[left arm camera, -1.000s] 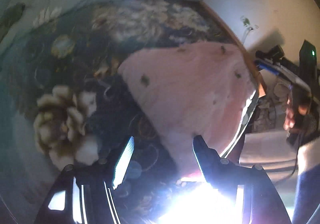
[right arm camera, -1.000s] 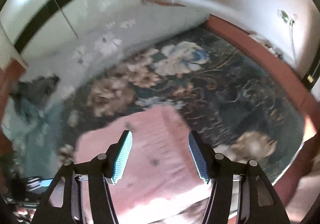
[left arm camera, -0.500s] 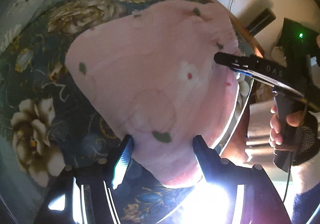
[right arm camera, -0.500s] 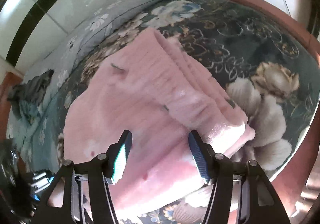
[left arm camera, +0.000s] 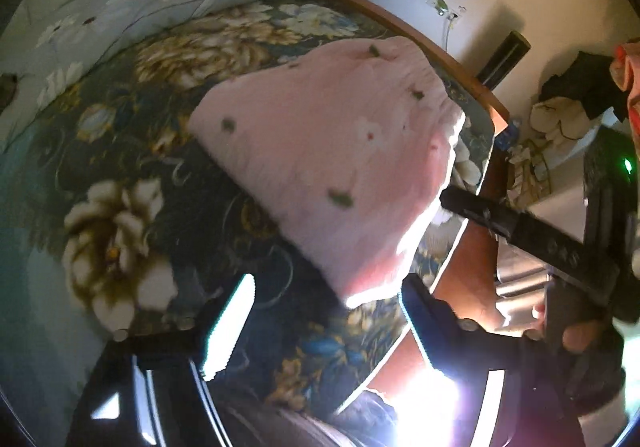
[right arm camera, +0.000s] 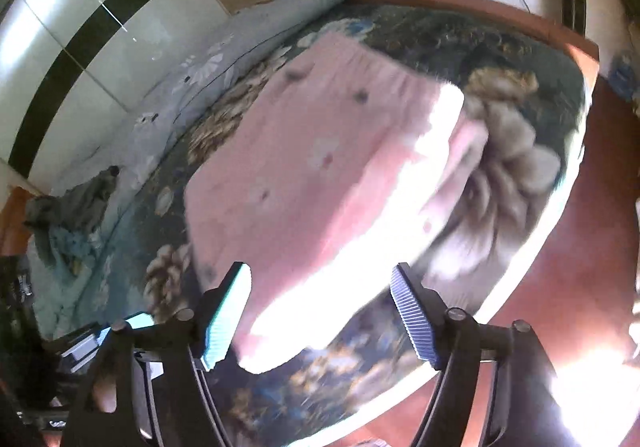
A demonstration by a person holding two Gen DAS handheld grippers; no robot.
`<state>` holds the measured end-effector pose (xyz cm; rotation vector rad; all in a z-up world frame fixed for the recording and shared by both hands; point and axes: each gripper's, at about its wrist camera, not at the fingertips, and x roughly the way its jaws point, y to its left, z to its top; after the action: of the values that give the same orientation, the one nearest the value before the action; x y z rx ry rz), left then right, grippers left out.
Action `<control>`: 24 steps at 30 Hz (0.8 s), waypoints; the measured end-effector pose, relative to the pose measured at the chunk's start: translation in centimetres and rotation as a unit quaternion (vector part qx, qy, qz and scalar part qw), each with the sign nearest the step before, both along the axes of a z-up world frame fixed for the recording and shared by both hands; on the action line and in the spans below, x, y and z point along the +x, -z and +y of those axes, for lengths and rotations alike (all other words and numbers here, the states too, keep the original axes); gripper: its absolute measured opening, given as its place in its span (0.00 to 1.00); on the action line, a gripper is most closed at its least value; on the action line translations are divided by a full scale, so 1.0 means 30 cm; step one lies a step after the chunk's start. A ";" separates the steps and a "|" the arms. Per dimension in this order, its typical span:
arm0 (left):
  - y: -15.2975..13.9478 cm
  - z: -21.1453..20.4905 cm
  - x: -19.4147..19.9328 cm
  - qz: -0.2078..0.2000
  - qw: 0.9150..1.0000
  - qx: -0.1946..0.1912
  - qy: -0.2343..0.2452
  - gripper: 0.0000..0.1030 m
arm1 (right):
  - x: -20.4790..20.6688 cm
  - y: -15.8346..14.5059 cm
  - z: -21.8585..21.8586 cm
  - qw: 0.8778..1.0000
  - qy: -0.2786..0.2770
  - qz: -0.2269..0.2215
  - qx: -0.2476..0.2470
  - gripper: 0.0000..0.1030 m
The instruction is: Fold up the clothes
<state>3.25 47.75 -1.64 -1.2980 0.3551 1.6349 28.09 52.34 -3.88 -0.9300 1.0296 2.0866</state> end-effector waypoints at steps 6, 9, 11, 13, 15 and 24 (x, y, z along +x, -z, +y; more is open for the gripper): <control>-0.002 -0.109 0.011 -0.002 1.000 -0.002 -0.025 1.00 | 0.009 -0.021 -0.154 1.000 0.008 0.005 0.003 0.74; -0.003 -0.157 0.024 0.010 0.999 -0.004 -0.033 1.00 | 0.017 -0.027 -0.201 1.000 0.008 0.005 0.003 0.74; 0.006 -0.178 0.034 0.011 0.999 -0.013 -0.034 1.00 | 0.022 -0.035 -0.226 1.000 0.016 0.007 0.008 0.74; 0.017 -0.196 0.045 0.014 0.999 -0.024 -0.034 1.00 | 0.029 -0.037 -0.241 1.000 0.024 0.017 0.002 0.74; 0.026 -0.213 0.057 0.019 0.999 -0.030 -0.035 1.00 | 0.034 -0.038 -0.256 0.999 0.028 0.019 -0.002 0.75; 0.001 -0.253 0.086 0.051 0.998 -0.024 -0.038 1.00 | 0.041 -0.033 -0.311 0.999 0.034 0.020 -0.007 0.76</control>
<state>5.83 40.16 -1.66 -1.2794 0.4124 1.7715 29.31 43.02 -2.89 -0.8510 1.0832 2.0513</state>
